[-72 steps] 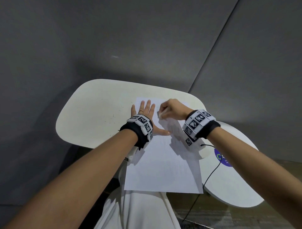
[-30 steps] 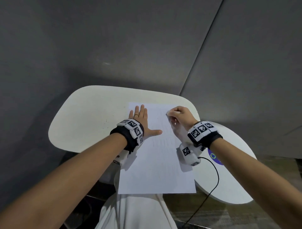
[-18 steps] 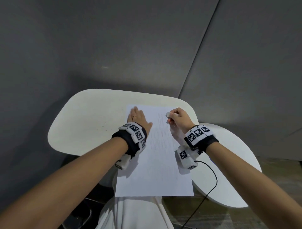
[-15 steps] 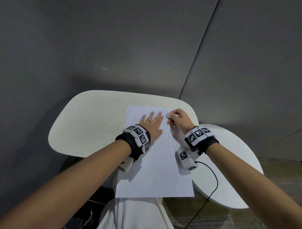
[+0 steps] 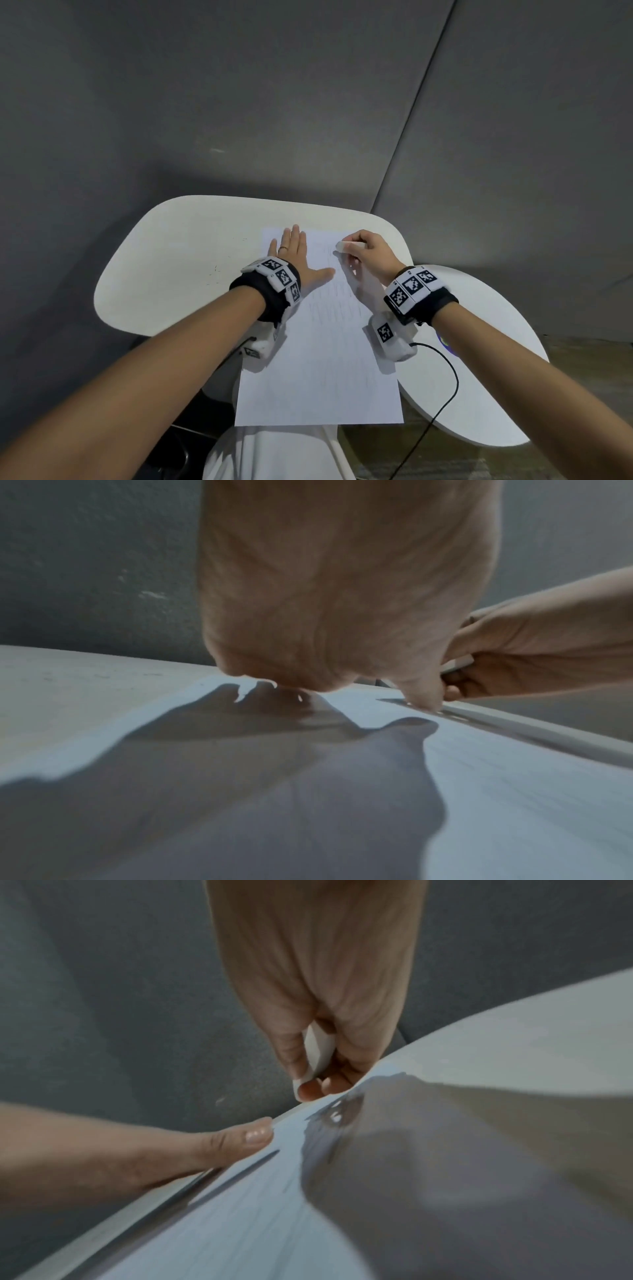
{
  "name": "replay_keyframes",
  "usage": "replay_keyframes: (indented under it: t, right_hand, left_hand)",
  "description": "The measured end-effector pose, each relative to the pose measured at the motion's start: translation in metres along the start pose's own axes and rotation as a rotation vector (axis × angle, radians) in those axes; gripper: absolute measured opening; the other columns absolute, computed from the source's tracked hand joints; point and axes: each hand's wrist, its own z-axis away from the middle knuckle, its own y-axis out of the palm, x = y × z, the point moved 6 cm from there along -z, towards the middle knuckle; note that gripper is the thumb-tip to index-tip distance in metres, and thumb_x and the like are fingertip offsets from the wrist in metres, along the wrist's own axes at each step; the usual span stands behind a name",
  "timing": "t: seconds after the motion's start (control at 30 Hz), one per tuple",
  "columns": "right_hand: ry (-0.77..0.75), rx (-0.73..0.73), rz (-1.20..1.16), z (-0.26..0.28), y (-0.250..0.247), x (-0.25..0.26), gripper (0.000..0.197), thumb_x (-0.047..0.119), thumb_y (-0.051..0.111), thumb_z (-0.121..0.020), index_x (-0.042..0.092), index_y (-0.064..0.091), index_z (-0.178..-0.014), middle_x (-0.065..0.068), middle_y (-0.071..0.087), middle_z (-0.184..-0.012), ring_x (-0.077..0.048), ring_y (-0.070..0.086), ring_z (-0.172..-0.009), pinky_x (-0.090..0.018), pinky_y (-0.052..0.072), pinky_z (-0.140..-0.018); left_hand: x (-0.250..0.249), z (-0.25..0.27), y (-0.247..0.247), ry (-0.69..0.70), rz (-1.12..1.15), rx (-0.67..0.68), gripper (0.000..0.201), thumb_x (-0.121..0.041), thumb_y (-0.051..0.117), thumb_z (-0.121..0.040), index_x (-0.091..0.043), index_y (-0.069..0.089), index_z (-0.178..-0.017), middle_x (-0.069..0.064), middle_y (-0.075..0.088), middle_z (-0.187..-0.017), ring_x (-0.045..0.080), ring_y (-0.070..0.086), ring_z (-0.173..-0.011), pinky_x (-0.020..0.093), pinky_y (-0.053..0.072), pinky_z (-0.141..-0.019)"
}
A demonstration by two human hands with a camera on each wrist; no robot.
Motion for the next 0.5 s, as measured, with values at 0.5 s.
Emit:
replay_keyframes:
  t: [0.5]
  right_hand:
    - [-0.200,0.139,0.688,-0.041,0.041,0.043,0.010,0.004,0.058,-0.081,0.000,0.066,-0.085,-0.014,0.070,-0.100,-0.026,0.063,-0.091,-0.018,0.038,-0.063]
  left_hand:
    - [0.001,-0.005,0.015,-0.053,-0.043,-0.066,0.117,-0.085,0.035,-0.075,-0.010,-0.012,-0.152,0.007,-0.021,-0.159,0.022,-0.019,-0.147,0.048,-0.012,-0.116]
